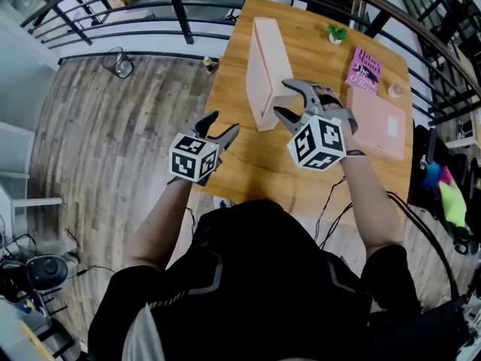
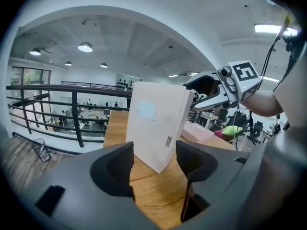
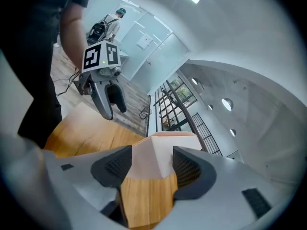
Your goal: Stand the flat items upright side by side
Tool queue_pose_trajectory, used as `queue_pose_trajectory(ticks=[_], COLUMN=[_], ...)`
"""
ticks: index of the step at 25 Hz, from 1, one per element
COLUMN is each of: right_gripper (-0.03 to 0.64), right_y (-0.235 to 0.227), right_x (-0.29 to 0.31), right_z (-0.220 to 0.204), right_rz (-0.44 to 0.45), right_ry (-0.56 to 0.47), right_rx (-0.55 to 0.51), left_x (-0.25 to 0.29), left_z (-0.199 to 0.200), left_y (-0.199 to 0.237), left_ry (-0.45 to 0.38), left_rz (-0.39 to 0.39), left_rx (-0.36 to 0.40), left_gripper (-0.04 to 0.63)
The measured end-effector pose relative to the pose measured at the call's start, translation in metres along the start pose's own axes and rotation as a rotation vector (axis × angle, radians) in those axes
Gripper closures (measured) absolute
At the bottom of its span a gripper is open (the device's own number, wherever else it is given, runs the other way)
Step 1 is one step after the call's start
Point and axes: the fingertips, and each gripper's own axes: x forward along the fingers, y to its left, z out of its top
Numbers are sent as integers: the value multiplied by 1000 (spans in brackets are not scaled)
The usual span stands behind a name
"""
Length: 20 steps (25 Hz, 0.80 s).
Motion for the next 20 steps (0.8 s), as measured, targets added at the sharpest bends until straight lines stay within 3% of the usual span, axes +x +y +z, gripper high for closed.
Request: queue_pose_trajectory(ticks=[6,10,14,20], right_gripper=[325,270,239,204], right_y=[3,-4,-8,18], right_x=[0,-9,-20,0], right_z=[8,13,7,-19], right_rz=[-4,-78,-145,-126], right_ry=[-49,-90,-143,-148], right_rx=[73,189,465,949], left_x=[-23,-42,-58,-88], left_z=[0,13,14,23], left_y=[3,10,20,36], left_ry=[-9,-72,-98,-166], left_rz=[41,88,126,168], left_rx=[28,4,-34,-99], left_gripper=[304,304,304,304])
